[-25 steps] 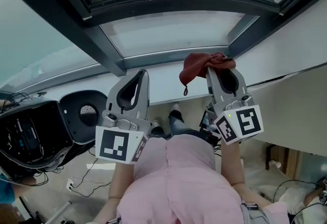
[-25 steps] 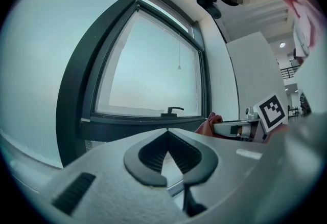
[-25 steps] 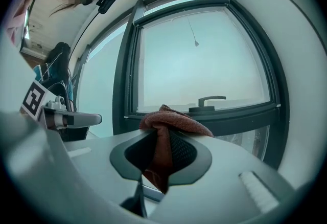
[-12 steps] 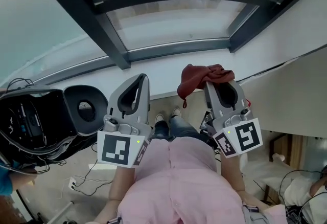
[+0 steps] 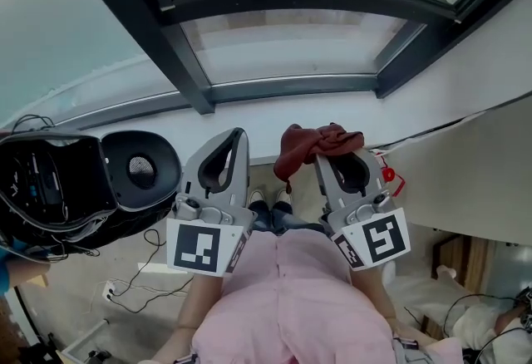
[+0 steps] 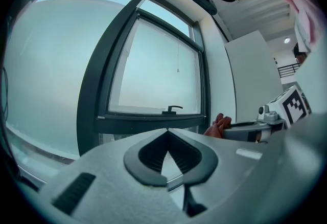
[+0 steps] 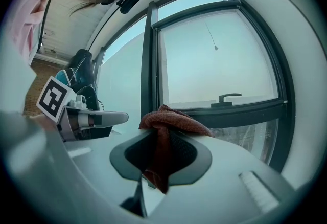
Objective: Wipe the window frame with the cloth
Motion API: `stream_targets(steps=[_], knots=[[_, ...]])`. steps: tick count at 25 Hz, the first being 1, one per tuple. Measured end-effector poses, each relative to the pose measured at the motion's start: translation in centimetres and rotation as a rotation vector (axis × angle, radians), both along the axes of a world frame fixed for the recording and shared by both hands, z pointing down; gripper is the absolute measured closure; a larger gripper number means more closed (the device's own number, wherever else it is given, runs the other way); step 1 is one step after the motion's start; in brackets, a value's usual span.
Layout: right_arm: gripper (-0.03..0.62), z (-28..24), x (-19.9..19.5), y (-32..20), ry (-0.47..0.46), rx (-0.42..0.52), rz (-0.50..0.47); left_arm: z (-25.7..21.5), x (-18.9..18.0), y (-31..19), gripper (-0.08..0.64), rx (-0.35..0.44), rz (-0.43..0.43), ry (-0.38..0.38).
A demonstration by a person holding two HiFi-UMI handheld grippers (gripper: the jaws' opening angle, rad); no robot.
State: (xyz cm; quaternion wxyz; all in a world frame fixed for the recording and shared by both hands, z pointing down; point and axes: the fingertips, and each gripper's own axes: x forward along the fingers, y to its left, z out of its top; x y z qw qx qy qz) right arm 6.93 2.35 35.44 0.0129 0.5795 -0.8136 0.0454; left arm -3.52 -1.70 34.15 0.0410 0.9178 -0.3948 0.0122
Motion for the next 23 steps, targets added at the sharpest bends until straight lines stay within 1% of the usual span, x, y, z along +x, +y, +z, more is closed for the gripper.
stream_targets(steps=[13, 18, 23], knots=[[0.525, 0.1, -0.3, -0.2, 0.005, 0.030, -0.044, -0.2, 1.0, 0.3, 0.563, 0.030, -0.012, 0.001], [0.525, 1.3, 0.4, 0.8, -0.002, 0.036, -0.050, 0.9, 2.1, 1.4, 0.563, 0.036, -0.008, -0.005], [0.525, -0.4, -1.3, -1.2, 0.008, 0.015, -0.054, -0.9, 0.7, -0.6, 0.563, 0.022, 0.002, 0.006]])
